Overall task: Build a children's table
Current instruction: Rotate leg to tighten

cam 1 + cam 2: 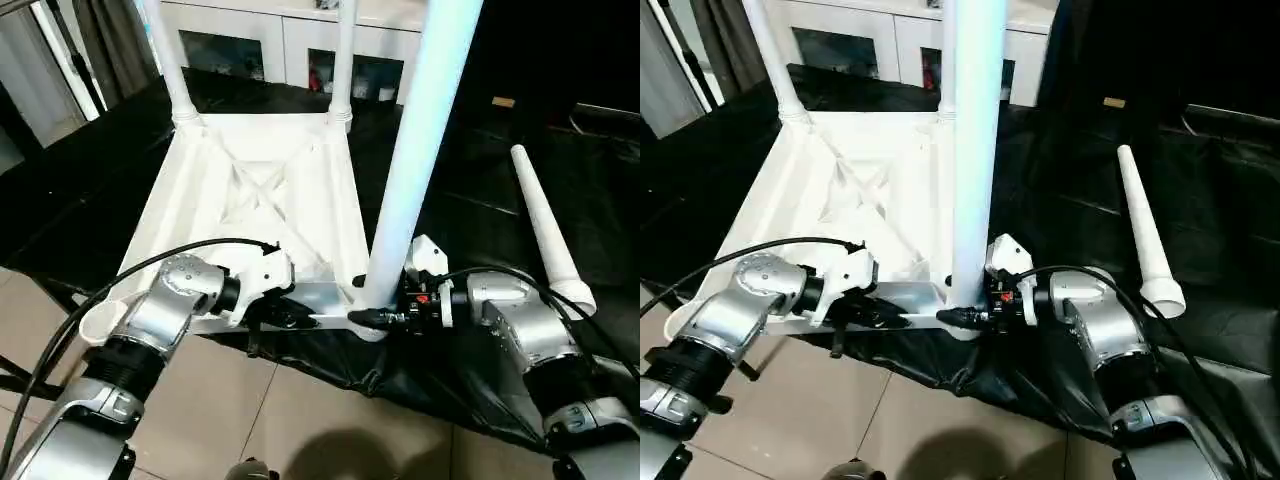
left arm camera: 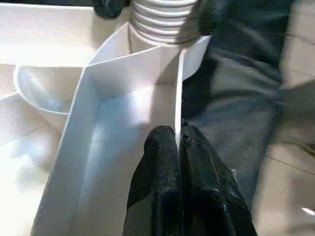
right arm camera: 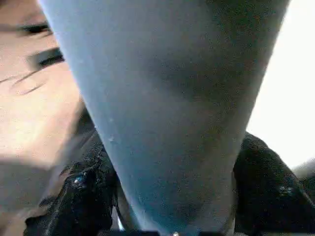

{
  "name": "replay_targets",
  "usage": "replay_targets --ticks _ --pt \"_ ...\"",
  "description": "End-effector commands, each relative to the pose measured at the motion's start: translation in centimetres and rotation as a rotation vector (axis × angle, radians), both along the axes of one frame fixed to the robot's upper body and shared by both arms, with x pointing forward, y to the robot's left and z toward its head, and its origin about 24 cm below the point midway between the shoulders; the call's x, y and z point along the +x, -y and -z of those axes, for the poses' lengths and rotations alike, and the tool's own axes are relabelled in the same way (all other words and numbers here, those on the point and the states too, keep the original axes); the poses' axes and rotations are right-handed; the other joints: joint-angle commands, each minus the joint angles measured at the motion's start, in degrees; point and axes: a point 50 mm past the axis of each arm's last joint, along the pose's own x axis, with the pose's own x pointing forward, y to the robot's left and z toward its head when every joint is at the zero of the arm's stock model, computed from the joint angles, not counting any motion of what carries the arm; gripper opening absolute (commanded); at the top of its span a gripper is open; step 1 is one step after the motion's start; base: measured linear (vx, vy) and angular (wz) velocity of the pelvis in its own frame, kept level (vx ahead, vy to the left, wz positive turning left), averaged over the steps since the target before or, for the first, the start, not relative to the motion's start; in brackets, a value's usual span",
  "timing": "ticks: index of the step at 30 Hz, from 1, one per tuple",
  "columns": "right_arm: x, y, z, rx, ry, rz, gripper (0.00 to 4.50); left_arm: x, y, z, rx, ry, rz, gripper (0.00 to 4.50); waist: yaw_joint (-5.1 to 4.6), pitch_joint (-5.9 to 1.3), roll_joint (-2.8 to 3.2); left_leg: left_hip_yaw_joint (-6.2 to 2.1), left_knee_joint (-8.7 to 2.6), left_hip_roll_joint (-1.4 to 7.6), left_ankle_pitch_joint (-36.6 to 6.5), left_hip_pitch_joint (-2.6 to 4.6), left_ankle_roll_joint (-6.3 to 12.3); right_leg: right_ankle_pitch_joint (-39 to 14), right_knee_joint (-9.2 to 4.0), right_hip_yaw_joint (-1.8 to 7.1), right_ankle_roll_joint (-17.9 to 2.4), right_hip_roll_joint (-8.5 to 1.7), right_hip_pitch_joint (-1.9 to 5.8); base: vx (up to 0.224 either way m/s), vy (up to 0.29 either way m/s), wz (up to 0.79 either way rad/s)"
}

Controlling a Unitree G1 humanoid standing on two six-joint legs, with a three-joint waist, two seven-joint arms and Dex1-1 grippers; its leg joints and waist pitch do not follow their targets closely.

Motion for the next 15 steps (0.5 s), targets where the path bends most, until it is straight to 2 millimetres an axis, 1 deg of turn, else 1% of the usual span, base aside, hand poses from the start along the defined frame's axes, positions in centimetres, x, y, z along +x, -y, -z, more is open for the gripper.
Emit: replay_targets --ticks 1,2,3,4,5,6,7,9,11,13,14,15 --pt "-0.2 -2.1 1.3 -0.014 -0.02 0.042 2.72 1.4 0.8 -0.6 0.002 0.081 -0.131 0.0 -0.47 -3.13 -0.43 -1.0 -4.52 3.07 -10.6 0.43 1.87 -20.0 -5.13 3.17 -9.1 -5.72 2.64 0.0 0.0 0.0" --pt "0.4 -2.2 1.6 -0.014 -0.017 0.156 2.72 1.7 1.5 -0.6 -0.015 0.091 -0.168 0.0 -0.55 -3.1 -0.21 -1.13 -4.65 3.16 -11.4 0.56 1.15 -21.5 -5.16 3.21 -8.7 -5.76 2.54 0.0 0.0 0.0" --pt "0.7 -2.3 1.8 -0.01 -0.018 0.219 2.72 1.9 2.0 -0.6 -0.024 0.093 -0.188 0.0 -0.91 -3.11 -0.36 -1.25 -4.78 3.08 -12.1 0.57 0.29 -23.5 -5.46 3.18 -8.0 -5.86 2.63 0.0 0.0 0.0" --pt "0.9 -2.5 2.1 -0.006 -0.022 0.283 2.71 2.1 2.4 -0.7 -0.031 0.1 -0.211 0.0 -0.99 -3.16 -0.26 -1.31 -4.76 3.01 -12.5 0.63 0.11 -24.0 -5.51 3.14 -7.8 -5.82 2.61 0.0 0.0 0.0" --pt "1.4 -2.8 2.4 0.0 -0.032 0.395 2.7 2.5 3.4 -0.7 -0.036 0.116 -0.246 0.0 -1.44 -3.15 -0.2 -1.33 -4.78 2.91 -12.6 0.54 -0.05 -24.1 -5.61 3.18 -7.7 -5.8 2.57 0.0 0.0 0.0" --pt "1.7 -3.1 2.5 0.005 -0.04 0.459 2.69 2.6 3.9 -0.8 -0.039 0.125 -0.265 0.0 -1.87 -3.2 0.03 -1.3 -4.75 2.9 -12.9 0.7 -0.26 -23.7 -5.74 3.23 -7.6 -5.68 2.36 0.0 0.0 0.0" --pt "1.8 -3.2 2.5 0.008 -0.045 0.492 2.69 2.7 4.2 -0.8 -0.041 0.128 -0.275 0.0 -1.9 -3.19 -0.1 -1.32 -4.72 2.79 -12.8 0.54 -0.09 -23.6 -5.76 3.18 -7.6 -5.66 2.51 0.0 0.0 0.0" --pt "2.2 -3.8 2.5 0.022 -0.049 0.561 2.69 2.9 5.2 -0.9 -0.041 0.146 -0.298 0.0 -1.92 -3.26 0.09 -1.31 -4.67 2.8 -12.9 0.63 0.18 -23.1 -5.75 3.22 -7.6 -5.61 2.4 0.0 0.0 0.0" --pt "2.5 -4.8 2.2 0.048 -0.051 0.622 2.69 3.0 6.3 -1.1 -0.053 0.161 -0.311 0.0 -1.92 -3.38 0.08 -1.27 -4.64 2.77 -11.8 0.36 0.42 -21.1 -5.6 3.27 -7.8 -5.6 2.6 0.0 0.0 0.0" --pt "2.8 -5.5 1.7 0.08 -0.039 0.633 2.69 3.0 7.0 -1.2 -0.059 0.171 -0.299 0.0 -1.92 -3.59 0.41 -1.33 -4.66 2.86 -10.7 0.2 0.53 -16.6 -5.11 3.22 -8.8 -5.43 2.72 0.0 0.0 0.0" --pt "2.9 -5.6 1.6 0.084 -0.029 0.636 2.69 3.0 7.2 -1.2 -0.059 0.174 -0.297 0.0 -1.94 -3.63 0.34 -1.3 -4.62 2.87 -10.5 0.16 0.59 -15.5 -4.99 3.22 -9.1 -5.44 2.74 0.0 0.0 0.0" --pt "2.9 -5.7 1.4 0.096 -0.019 0.627 3.04 2.9 7.3 -1.3 -0.058 0.178 -0.288 0.0 -1.85 -3.69 0.43 -1.25 -4.53 2.87 -9.9 0.14 0.84 -13.7 -4.8 3.21 -9.7 -5.5 2.83 0.0 0.0 0.0"
